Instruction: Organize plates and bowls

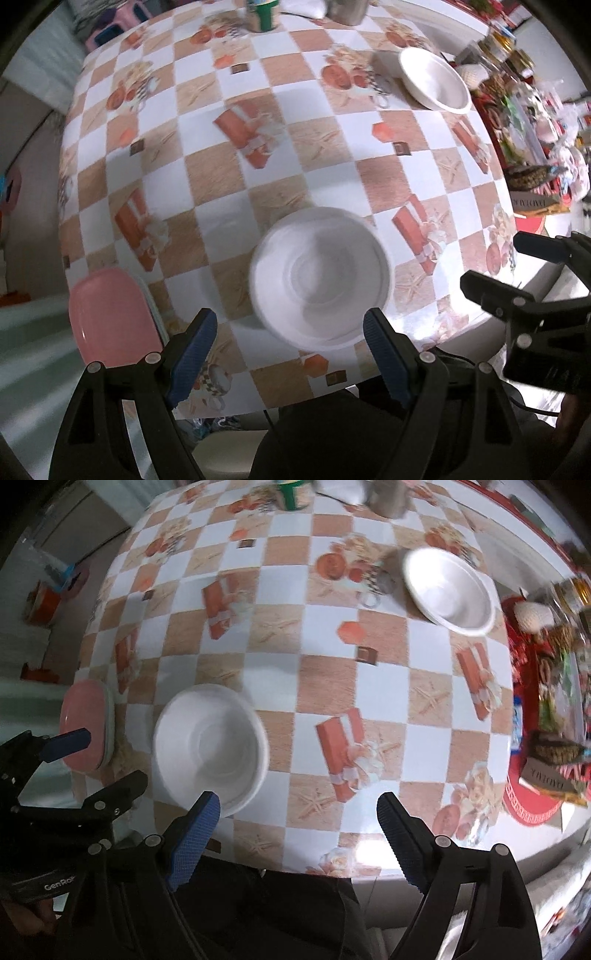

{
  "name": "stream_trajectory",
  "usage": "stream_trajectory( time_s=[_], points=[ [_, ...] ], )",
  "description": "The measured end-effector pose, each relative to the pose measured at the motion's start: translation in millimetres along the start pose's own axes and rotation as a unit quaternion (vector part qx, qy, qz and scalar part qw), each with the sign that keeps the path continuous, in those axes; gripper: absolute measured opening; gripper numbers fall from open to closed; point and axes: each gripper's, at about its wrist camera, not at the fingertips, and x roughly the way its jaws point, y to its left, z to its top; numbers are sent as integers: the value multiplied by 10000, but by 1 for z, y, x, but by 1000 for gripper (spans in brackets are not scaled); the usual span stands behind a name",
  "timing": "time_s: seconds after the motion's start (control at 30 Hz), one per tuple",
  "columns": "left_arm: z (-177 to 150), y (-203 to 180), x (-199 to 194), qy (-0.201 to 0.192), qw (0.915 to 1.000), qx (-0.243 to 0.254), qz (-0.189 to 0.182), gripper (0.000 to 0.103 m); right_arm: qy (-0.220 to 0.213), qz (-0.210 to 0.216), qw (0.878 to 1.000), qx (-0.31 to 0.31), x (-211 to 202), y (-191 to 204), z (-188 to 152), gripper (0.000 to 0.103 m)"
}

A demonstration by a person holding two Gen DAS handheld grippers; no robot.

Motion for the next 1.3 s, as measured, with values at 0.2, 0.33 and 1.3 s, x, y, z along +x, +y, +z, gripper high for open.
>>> stream_trajectory(
  time_s=[0.2,0.33,1.3],
  points=[
    [11,-18,-2,8,9998,219,-40,84,-7,42,9987,502,-3,-32,-7,88],
    [14,-24,-4,-25,9995,314,-46,84,-1,39,9975,706,-5,-46,-11,88],
    [63,-59,-21,-82,9995,-123,-278,84,-374,-45,9946,963,-29,-105,1,88]
  ],
)
